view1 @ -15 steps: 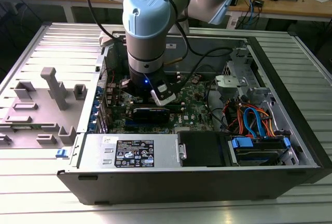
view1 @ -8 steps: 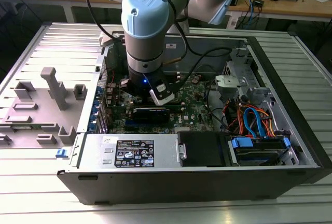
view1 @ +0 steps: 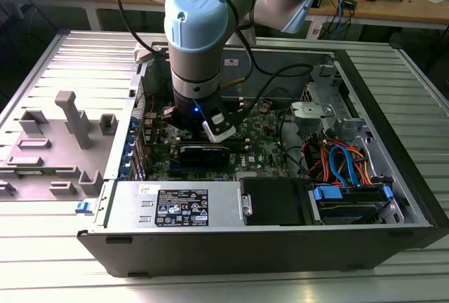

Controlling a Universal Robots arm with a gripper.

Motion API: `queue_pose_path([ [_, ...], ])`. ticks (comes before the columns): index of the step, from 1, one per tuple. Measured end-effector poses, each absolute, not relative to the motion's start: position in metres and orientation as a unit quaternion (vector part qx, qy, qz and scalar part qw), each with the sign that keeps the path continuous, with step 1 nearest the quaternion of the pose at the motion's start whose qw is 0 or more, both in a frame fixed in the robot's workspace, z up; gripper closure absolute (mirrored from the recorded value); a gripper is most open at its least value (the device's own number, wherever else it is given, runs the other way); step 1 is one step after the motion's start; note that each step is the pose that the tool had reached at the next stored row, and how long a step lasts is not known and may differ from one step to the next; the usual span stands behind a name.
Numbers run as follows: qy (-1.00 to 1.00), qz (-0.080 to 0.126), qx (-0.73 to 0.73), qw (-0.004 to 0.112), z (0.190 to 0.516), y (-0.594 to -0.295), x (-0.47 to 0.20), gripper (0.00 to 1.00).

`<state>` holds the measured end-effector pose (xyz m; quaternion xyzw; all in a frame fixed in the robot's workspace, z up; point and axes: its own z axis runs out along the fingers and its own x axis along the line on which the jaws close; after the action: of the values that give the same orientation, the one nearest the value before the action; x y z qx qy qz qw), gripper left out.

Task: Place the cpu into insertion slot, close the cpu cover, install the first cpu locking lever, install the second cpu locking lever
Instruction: 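Install the second cpu locking lever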

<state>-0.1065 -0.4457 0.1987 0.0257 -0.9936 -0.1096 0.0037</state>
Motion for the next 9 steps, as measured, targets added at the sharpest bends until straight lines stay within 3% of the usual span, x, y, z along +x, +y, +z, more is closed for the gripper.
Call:
queue_pose_path([
  [3, -0.995, -0.098, 0.026, 0.004, 0.1989, -0.4459, -0.1064, 0.89],
  [9, -0.995, -0.098, 0.026, 0.004, 0.2008, -0.4455, -0.1065, 0.89],
])
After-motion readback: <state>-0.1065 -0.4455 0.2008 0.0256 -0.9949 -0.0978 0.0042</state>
